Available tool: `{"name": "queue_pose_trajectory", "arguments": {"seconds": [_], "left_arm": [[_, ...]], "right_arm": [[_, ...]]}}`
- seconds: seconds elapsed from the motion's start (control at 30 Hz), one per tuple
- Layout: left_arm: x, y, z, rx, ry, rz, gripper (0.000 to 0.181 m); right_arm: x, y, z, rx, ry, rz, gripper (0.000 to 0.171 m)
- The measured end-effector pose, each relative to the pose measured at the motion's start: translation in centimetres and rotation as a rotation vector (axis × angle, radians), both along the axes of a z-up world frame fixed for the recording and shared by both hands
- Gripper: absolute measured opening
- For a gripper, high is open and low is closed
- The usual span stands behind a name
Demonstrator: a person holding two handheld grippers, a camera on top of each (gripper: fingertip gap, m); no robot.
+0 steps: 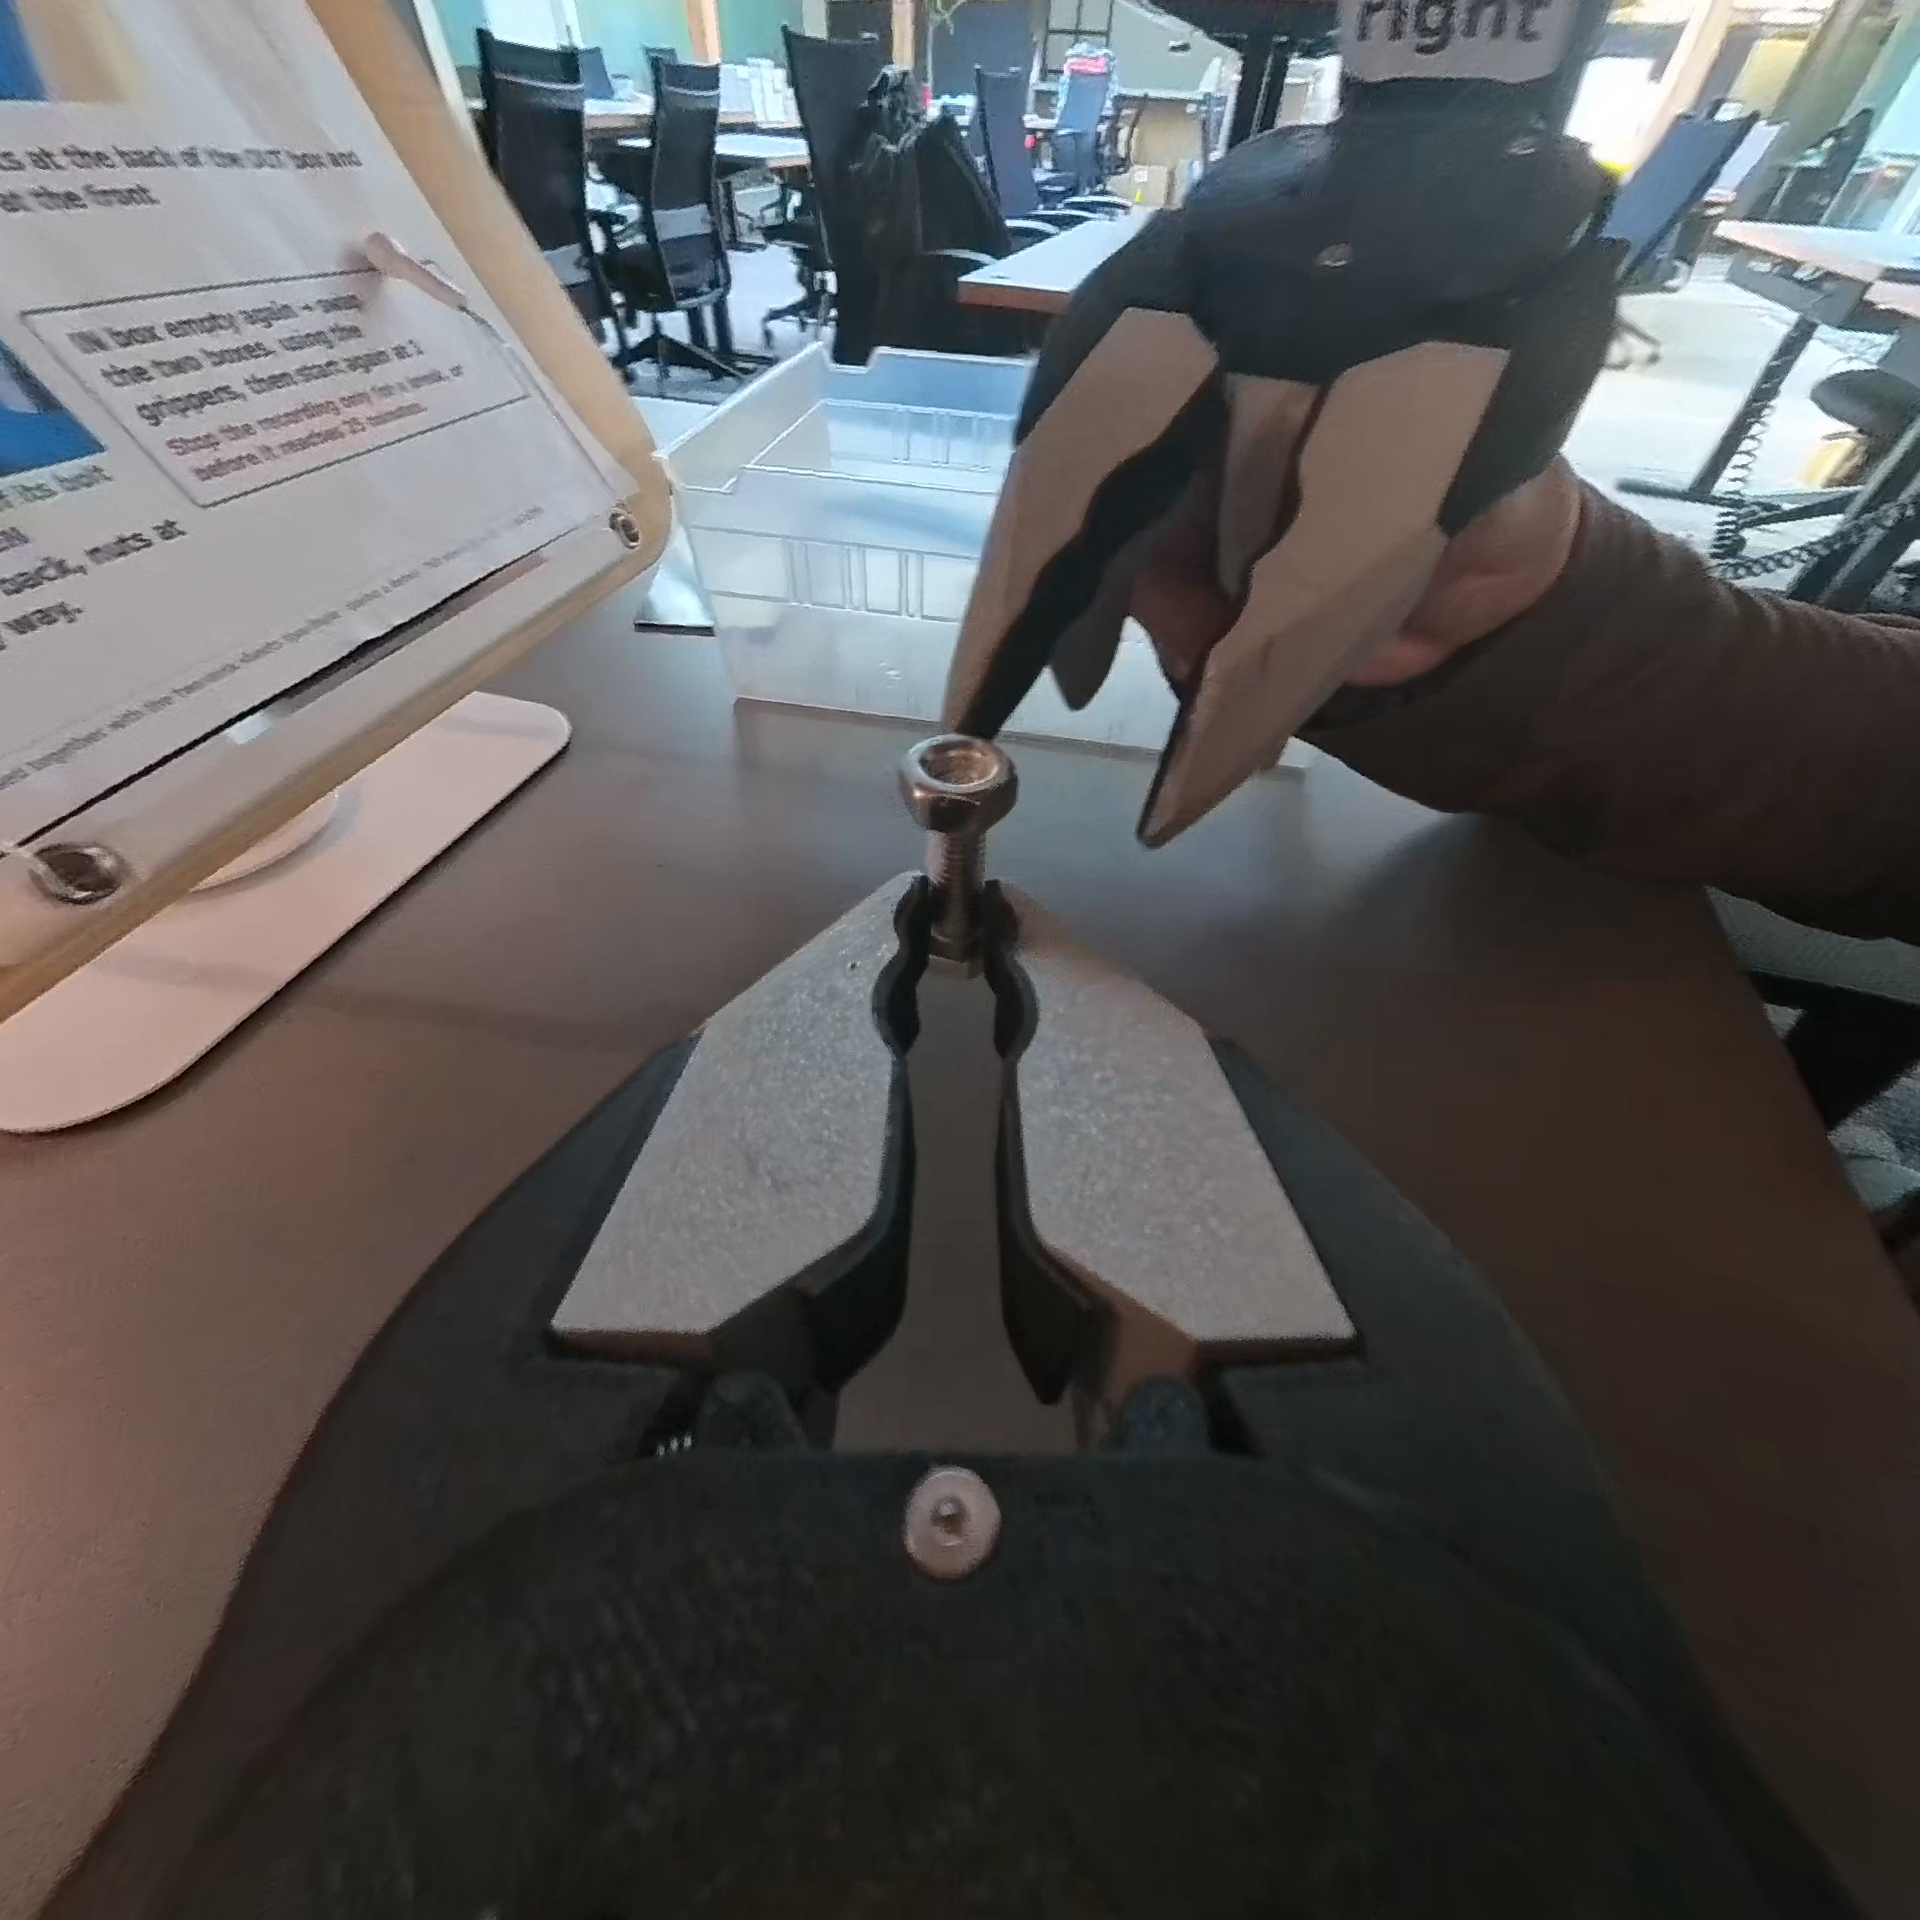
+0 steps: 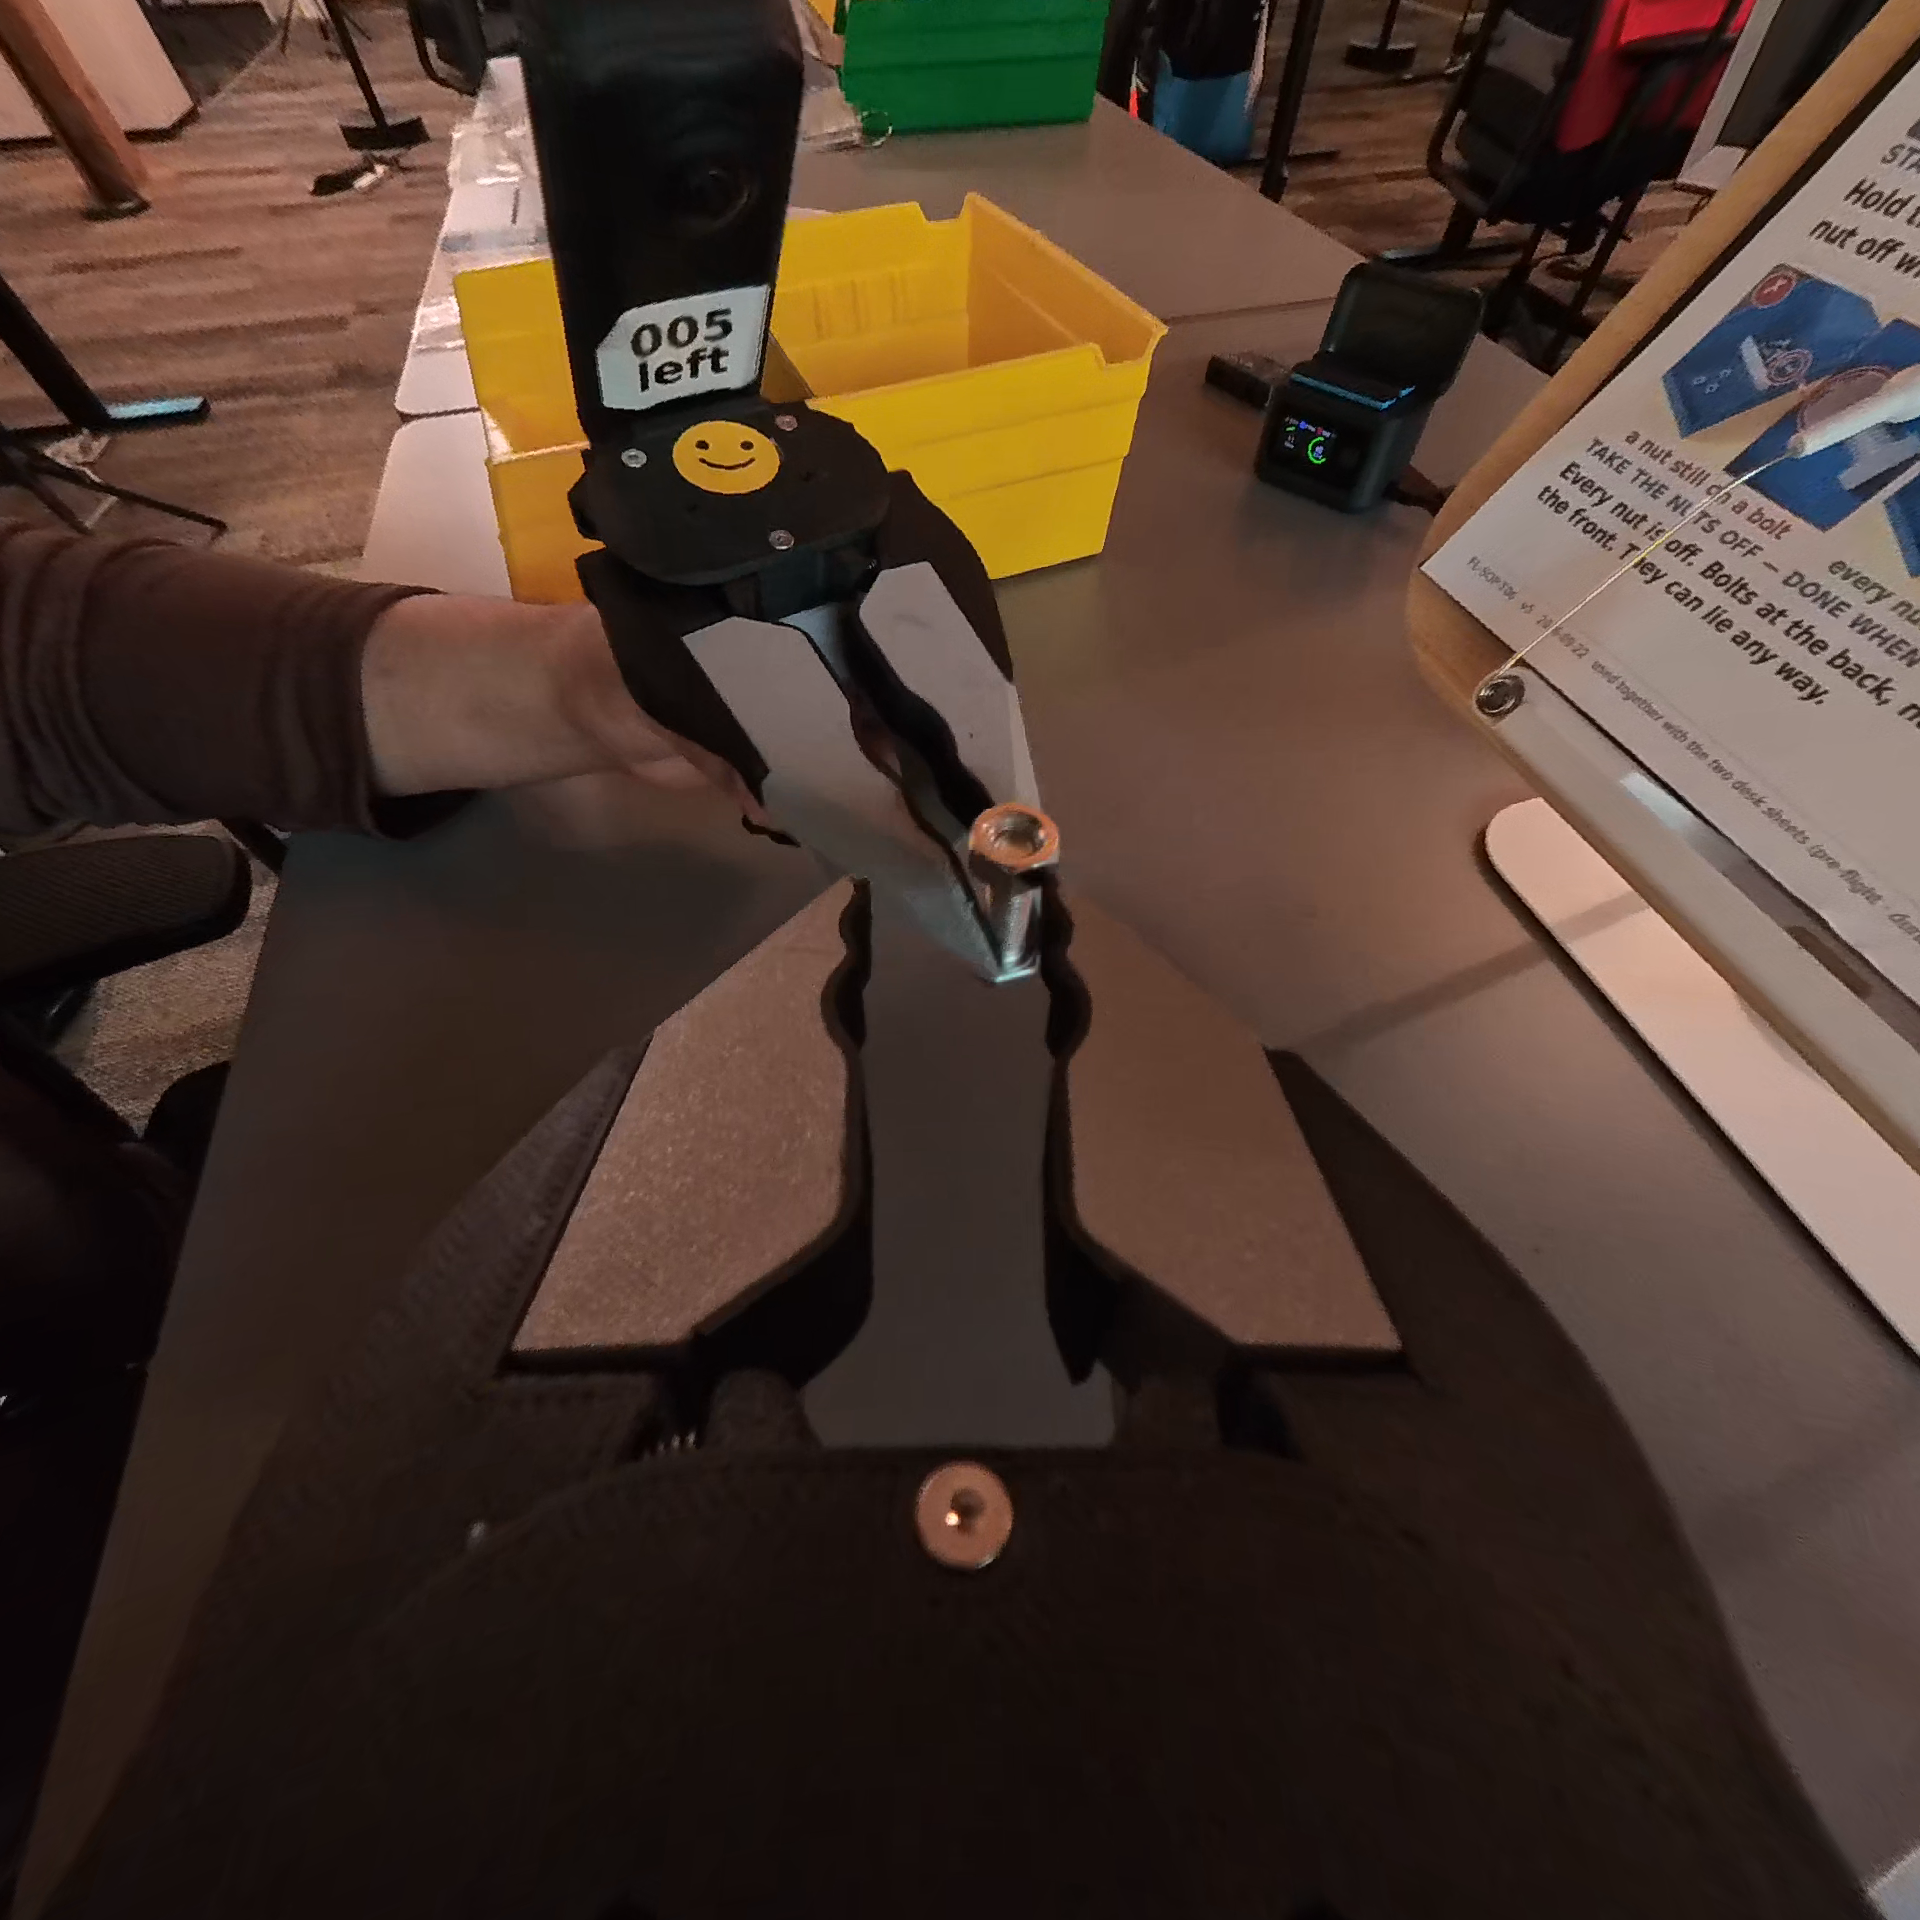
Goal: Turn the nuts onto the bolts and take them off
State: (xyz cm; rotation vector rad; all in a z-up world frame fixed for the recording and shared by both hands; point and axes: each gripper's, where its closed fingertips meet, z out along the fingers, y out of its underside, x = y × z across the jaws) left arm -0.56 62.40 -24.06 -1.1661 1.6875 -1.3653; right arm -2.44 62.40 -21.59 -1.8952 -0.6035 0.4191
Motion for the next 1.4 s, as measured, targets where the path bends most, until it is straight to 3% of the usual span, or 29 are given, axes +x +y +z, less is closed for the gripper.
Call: {"name": "queue_pose_trajectory", "arguments": {"seconds": [0.13,0.43,0.9,1.13,1.17,1.2,1.27,1.4], "left_arm": [[-0.2,-1.7,-0.1,0.028,-0.012,-0.067,0.008],[0.1,0.4,-0.2,0.006,0.006,0.024,0.007],[0.1,-0.1,-0.3,0.006,0.012,0.005,0.007],[0.2,0.2,-1.1,0.043,0.042,0.024,0.008],[0.3,0.8,-1.2,0.041,0.051,0.054,0.008],[0.4,1.4,-1.2,0.029,0.054,0.075,0.008],[0.2,1.6,-0.9,-0.003,0.044,0.067,0.008],[0.0,-0.2,-0.6,0.011,0.03,-0.01,0.007]], "right_arm": [[-0.7,0.0,-0.6,-0.018,-0.009,0.023,0.03],[-0.2,-0.4,-0.4,-0.021,-0.014,0.024,0.021],[0.8,-0.1,-0.8,-0.038,-0.032,-0.019,0.018],[-0.2,-0.1,-0.7,-0.032,-0.011,0.011,0.037],[0.0,-0.3,-1.0,-0.045,-0.035,0.011,0.03],[-0.5,-0.9,-1.0,-0.051,-0.034,0.07,0.0],[-0.6,-0.9,-0.3,-0.034,0.018,0.071,0.006],[0.8,0.5,-0.3,-0.017,0.038,-0.039,0.044]]}}
